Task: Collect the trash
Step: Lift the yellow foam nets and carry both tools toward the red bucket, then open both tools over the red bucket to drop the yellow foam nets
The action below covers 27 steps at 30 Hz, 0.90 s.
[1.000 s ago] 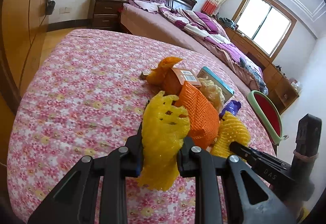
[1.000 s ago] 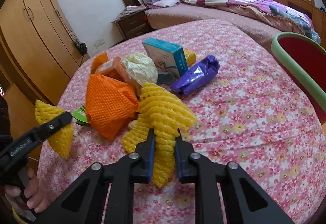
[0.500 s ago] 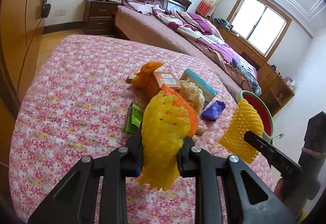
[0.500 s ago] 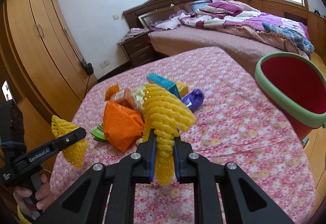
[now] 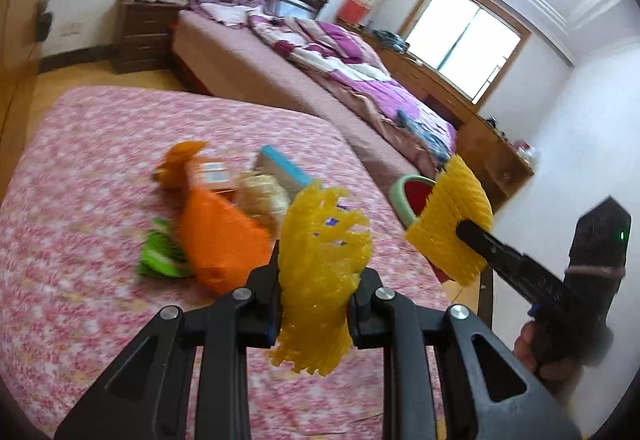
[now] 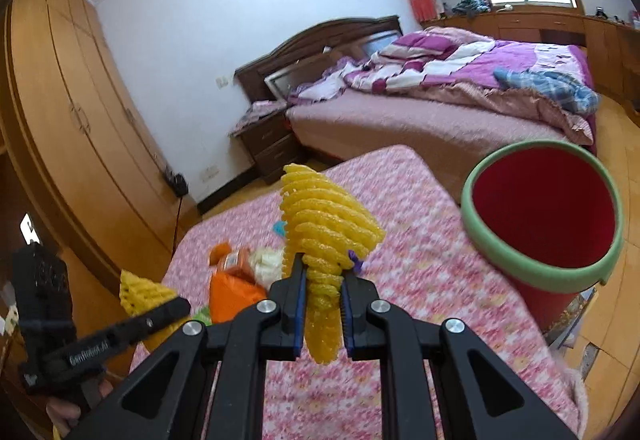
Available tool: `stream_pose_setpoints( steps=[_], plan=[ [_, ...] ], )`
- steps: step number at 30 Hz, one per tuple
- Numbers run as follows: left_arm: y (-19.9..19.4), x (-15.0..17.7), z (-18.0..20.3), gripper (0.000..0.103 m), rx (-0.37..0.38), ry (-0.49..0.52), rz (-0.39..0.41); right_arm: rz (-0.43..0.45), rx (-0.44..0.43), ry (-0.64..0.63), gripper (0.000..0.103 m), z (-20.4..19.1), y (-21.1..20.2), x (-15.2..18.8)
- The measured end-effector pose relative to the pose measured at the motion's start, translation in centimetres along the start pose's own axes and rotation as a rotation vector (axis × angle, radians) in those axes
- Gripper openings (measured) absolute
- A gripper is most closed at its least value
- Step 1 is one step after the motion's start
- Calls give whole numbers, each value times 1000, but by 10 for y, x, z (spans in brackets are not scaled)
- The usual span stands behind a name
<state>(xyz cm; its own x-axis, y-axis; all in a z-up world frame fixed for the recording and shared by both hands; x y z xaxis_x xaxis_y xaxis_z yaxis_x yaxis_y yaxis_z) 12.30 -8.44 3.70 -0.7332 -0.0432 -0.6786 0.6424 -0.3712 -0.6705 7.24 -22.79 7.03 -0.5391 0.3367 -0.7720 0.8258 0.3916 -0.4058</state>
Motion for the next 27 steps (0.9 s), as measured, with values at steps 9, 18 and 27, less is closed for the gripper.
stream_pose_setpoints(
  steps=[9,18,27],
  plan=[
    [13,-22,62,25,34,88,10,60,30,-1,16,36,-29,-30],
    [53,-45,131,25,52,158,-5,120,100,59,16,103,-68,-55],
    [123,-44,210,25,105,226,-69,147,250,97,17,186,-92,-60]
  ],
)
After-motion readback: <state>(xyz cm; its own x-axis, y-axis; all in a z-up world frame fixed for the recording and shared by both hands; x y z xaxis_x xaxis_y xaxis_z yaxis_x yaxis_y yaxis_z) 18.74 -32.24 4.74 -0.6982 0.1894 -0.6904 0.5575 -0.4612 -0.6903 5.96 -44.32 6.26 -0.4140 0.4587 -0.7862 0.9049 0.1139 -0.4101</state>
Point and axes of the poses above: each gripper's, at about its wrist camera, not at the fingertips, and y roughly the way its jaws point, z to its right, x to its underside, the point moved 8 cm from there along y, roughly the way its jaws point, and after that the axes turned 13 degrees about -x, right-handed, at the moved point
